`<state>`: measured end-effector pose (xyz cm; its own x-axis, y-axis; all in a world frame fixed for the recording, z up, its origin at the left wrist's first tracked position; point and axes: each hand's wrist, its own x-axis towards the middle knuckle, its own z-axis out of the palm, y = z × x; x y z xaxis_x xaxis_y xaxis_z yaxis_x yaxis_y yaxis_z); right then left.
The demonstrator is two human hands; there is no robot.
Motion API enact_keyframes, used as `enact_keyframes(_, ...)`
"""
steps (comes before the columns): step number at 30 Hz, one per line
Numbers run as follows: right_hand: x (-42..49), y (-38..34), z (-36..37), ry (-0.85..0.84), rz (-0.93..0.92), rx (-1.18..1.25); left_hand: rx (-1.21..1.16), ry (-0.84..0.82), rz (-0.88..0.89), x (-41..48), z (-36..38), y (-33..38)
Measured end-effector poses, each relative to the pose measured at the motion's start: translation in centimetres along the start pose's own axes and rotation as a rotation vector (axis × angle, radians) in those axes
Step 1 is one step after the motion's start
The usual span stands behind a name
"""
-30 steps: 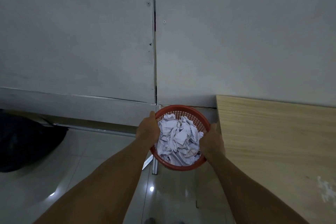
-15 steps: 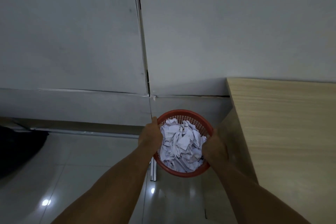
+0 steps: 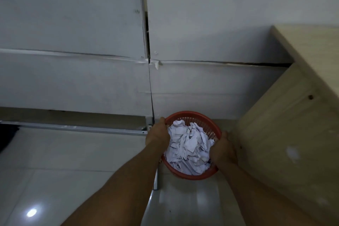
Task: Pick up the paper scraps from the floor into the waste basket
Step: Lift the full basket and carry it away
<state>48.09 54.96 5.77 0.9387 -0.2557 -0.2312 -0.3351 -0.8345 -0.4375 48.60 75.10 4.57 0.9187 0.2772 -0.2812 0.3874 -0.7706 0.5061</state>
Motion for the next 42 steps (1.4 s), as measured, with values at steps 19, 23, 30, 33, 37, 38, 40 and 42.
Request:
enact_keyframes(19, 4.2, 6.1, 13.5, -0.063, 0.077, -0.078, 0.042, 0.017, -0.004, 6.1, 14.1, -7.8)
enact_keyframes(23, 4.6, 6.3, 13.7, -0.054, 0.071, -0.066, 0.045, 0.013, 0.021, 6.7, 14.3, -7.4)
enact_keyframes(30, 4.4, 6.5, 13.4, -0.039, 0.062, -0.070, 0.055, 0.027, 0.008, 6.5, 14.7, -7.6)
enact_keyframes(33, 4.1, 6.5, 13.2, -0.039, 0.050, -0.078, 0.049, 0.036, 0.004, 6.4, 14.7, -7.6)
enact_keyframes(37, 4.0, 6.6, 13.1, -0.025, 0.051, -0.101, 0.065, 0.049, 0.003, 6.5, 14.9, -7.6)
enact_keyframes(38, 4.1, 6.8, 13.3, -0.027, 0.050, -0.082, 0.070, 0.047, 0.003, 6.5, 14.8, -7.5)
enact_keyframes(40, 4.1, 6.8, 13.5, -0.021, 0.059, -0.045, 0.077, 0.047, 0.002, 6.5, 14.8, -7.5)
enact_keyframes(42, 4.2, 6.9, 13.7, -0.016, 0.068, -0.071, 0.078, 0.043, 0.000, 6.5, 14.9, -7.5)
